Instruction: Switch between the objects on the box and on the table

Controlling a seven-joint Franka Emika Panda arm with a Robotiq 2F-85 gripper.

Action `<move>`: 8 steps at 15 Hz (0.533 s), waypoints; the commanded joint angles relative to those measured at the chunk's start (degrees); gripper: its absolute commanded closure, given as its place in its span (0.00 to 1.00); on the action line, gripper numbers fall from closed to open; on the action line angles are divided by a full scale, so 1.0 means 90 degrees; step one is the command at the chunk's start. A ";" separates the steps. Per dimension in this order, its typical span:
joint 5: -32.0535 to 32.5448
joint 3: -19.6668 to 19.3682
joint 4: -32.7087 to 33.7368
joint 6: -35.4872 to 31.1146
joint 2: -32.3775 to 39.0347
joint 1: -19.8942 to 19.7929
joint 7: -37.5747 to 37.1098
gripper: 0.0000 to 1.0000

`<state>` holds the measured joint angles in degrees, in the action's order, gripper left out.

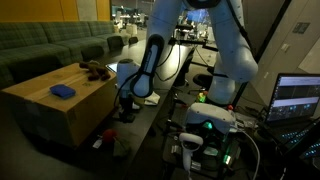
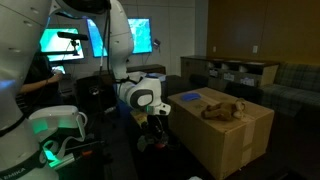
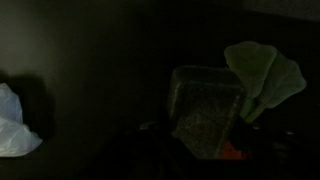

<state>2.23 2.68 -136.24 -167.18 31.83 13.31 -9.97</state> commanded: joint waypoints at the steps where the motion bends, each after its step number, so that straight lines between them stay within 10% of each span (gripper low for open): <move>1: -0.0025 -0.0399 0.0449 -0.0438 0.0711 0.0336 -0.0249 0.67; 4: -0.0097 -0.0536 0.0686 -0.0505 0.1053 0.0463 -0.0299 0.67; 6: -0.0100 -0.0639 0.0824 -0.0501 0.1204 0.0576 -0.0353 0.16; 8: -0.0101 -0.0730 0.0892 -0.0469 0.1234 0.0664 -0.0413 0.03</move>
<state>1.98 -1.94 -130.02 -170.41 41.58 16.85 -12.30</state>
